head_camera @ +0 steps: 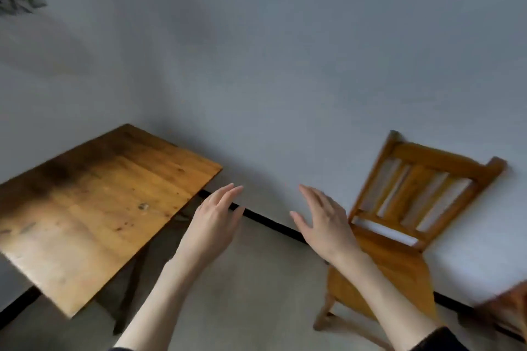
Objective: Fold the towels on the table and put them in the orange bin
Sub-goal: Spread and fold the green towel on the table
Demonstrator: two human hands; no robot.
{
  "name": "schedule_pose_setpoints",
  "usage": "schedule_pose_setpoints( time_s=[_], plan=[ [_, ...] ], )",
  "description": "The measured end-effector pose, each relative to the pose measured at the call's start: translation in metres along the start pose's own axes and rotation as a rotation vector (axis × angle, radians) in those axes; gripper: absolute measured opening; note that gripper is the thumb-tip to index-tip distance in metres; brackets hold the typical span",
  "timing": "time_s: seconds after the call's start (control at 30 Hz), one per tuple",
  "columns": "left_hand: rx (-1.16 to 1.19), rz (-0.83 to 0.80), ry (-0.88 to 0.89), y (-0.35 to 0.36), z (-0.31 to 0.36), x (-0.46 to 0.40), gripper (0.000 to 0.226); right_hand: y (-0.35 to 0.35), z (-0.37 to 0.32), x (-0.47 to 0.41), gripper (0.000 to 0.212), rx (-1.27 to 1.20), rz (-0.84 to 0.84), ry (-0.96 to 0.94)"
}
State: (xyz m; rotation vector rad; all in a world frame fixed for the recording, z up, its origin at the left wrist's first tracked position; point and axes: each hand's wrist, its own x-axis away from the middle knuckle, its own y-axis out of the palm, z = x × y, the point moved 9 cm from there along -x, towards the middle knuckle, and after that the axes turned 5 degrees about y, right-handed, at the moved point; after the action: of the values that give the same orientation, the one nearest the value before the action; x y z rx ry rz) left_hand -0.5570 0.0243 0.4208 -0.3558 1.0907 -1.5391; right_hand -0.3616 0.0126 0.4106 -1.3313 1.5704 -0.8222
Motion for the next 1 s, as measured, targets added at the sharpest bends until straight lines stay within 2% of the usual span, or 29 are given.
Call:
schedule_pose_setpoints(
  time_s=[0.27,0.43,0.57,0.73,1.0],
  plan=[
    [0.175,-0.3,0.317,0.187,0.204,-0.039,0.039,-0.1,0.228,0.126,0.055,0.069,0.122,0.429],
    [0.214,-0.496,0.551,0.28,0.329,-0.04,0.039,-0.155,0.336,0.219,0.054,0.092,0.197,0.714],
    [0.25,-0.619,0.7,0.349,0.409,-0.028,0.038,-0.185,0.404,0.274,0.053,0.114,0.259,0.866],
    [0.257,-0.76,0.727,0.438,0.477,-0.024,0.039,-0.204,0.494,0.304,0.051,0.108,0.268,0.975],
    [0.249,-0.835,0.747,0.571,0.599,-0.063,0.033,-0.256,0.652,0.316,0.045,0.09,0.25,1.077]
  ],
)
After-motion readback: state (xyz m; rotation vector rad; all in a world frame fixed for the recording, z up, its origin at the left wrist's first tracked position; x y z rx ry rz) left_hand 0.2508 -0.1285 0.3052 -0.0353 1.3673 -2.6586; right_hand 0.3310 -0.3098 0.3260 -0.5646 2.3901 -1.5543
